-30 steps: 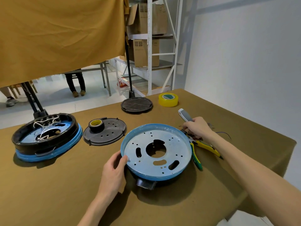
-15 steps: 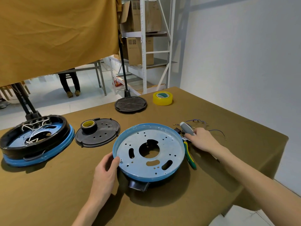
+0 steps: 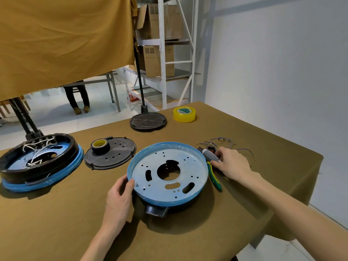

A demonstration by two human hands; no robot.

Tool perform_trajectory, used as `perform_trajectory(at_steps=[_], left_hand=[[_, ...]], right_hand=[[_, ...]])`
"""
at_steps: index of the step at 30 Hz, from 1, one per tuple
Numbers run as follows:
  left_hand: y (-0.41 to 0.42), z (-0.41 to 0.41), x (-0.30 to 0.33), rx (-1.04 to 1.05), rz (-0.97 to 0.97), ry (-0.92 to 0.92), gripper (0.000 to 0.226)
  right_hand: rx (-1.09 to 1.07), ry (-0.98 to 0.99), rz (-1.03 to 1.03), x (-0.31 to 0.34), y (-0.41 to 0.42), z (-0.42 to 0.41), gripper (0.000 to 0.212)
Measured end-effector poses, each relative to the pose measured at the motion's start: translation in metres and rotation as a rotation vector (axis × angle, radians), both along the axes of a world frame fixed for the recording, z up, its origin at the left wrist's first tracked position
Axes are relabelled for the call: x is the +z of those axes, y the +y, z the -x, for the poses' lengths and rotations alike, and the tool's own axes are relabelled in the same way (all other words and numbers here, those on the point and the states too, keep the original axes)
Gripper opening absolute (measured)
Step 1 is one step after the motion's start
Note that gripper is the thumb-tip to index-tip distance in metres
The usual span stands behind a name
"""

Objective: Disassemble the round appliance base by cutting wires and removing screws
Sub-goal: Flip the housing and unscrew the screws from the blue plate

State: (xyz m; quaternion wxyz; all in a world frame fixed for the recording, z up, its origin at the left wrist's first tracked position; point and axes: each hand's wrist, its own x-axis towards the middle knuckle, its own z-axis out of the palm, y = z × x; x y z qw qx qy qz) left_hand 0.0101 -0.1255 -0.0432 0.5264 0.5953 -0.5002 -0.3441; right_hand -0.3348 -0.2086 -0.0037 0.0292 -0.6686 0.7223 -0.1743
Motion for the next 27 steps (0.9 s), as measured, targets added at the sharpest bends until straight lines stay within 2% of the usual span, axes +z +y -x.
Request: perform_trajectory(at_steps=[3,9,14,17,20,23,25,27], left_hand=[[0.0,-0.001,0.0,-0.008,-0.008,-0.013,0.042],[-0.001,-0.001,-0.002,-0.017,-0.012,-0.021,0.044],[0.0,-0.003,-0.003,-0.054,-0.003,0.022,0.036],[0.001,-0.003,-0.003,-0.094,0.038,0.114,0.03],[0.002,-0.003,-0.002,-0.099,0.05,0.142,0.032],[0.004,-0.005,-0.003,-0.115,0.052,0.129,0.032],[0.004,-0.007,-0.003,-0.11,0.049,0.105,0.036],[0.005,-0.008,-0.003,-0.1,0.043,0.091,0.036]], right_hand=[[-0.018,0.025,0.018,0.001,-0.007,-0.004,0.031],[-0.028,-0.125,-0.059,0.003,-0.012,-0.004,0.031],[-0.028,-0.095,0.126,0.017,-0.004,-0.019,0.027],[0.167,-0.257,0.292,0.033,0.008,-0.057,0.008],[0.533,-0.353,0.126,0.041,0.023,-0.113,0.008],[0.788,-0.25,-0.069,0.034,0.028,-0.162,0.012],[0.821,-0.188,-0.109,0.027,0.026,-0.181,0.024],[0.818,-0.158,-0.084,0.023,0.024,-0.19,0.024]])
